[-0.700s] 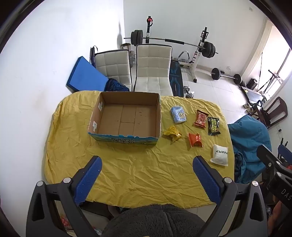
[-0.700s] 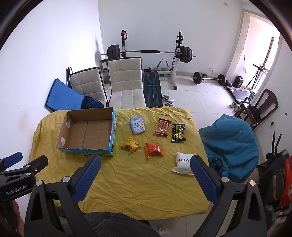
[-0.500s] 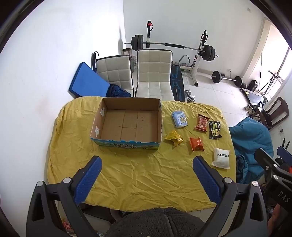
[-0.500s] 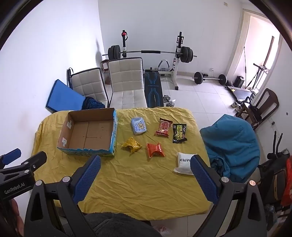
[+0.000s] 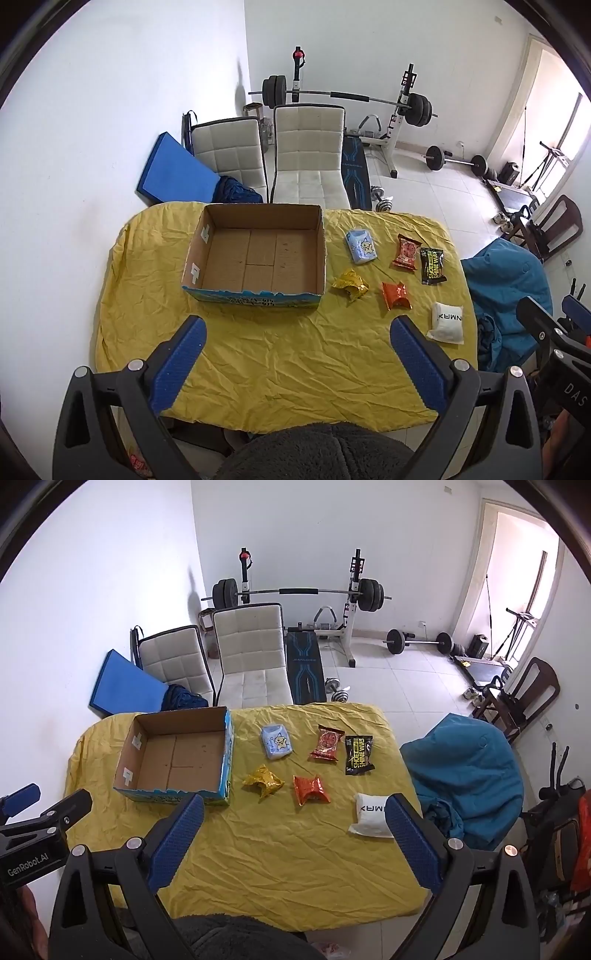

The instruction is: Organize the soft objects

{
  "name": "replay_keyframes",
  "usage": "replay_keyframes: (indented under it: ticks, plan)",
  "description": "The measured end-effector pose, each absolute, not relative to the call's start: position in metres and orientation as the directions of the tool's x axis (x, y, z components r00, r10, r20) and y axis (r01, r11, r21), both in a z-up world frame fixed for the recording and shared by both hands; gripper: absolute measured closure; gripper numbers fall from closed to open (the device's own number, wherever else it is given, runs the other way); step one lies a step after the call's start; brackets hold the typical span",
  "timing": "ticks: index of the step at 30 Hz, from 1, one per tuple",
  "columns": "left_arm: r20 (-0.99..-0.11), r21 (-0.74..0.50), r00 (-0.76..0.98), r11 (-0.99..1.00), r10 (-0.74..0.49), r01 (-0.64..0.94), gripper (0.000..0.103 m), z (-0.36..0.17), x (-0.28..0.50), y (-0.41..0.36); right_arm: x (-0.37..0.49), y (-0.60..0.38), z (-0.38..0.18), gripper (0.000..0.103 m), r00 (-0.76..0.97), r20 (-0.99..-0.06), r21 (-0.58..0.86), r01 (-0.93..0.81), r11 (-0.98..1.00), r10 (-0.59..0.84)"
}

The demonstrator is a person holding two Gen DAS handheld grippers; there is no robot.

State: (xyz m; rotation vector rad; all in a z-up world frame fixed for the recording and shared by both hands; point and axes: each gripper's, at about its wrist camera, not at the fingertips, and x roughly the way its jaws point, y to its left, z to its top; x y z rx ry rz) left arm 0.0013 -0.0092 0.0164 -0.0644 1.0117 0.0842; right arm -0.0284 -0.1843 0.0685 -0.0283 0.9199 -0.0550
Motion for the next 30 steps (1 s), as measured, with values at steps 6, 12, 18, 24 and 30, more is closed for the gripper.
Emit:
replay_keyframes:
  ticks: [6, 12, 18, 24, 30]
  plan:
    - [-0.849, -0.016, 0.527, 0.996, 0.033, -0.089, 0.001, 0.015, 0.005, -0.011, -0.028, -0.185, 0.067, 0.003, 0.603, -0.795, -0.050, 0.042, 0.998, -0.065]
    - [-0.852, -0.023, 0.522, 0.996, 0.027, -0.090, 0.001, 0.013, 0.007, -0.011, -0.027, -0.187, 0.067, 0.003, 0.612, -0.787, -0.055, 0.052, 0.997, -0.075]
    - [-0.852, -0.022, 0.523, 0.996, 0.030, -0.092, 0.001, 0.011, 0.007, -0.010, -0.025, -0.186, 0.065, 0.003, 0.610, -0.790, -0.050, 0.042, 0.998, -0.065]
    - [-0.854, -0.022, 0.520, 0.995, 0.030, -0.094, 0.001, 0.012, 0.008, -0.008, -0.022, -0.186, 0.062, 0.003, 0.611, -0.789, -0.055, 0.039, 0.998, -0.067]
    - [-0.854, -0.024, 0.520, 0.995, 0.029, -0.095, 0.001, 0.011, 0.012, -0.007, -0.019, -0.188, 0.061, 0.003, 0.613, -0.787, -0.058, 0.040, 0.997, -0.071]
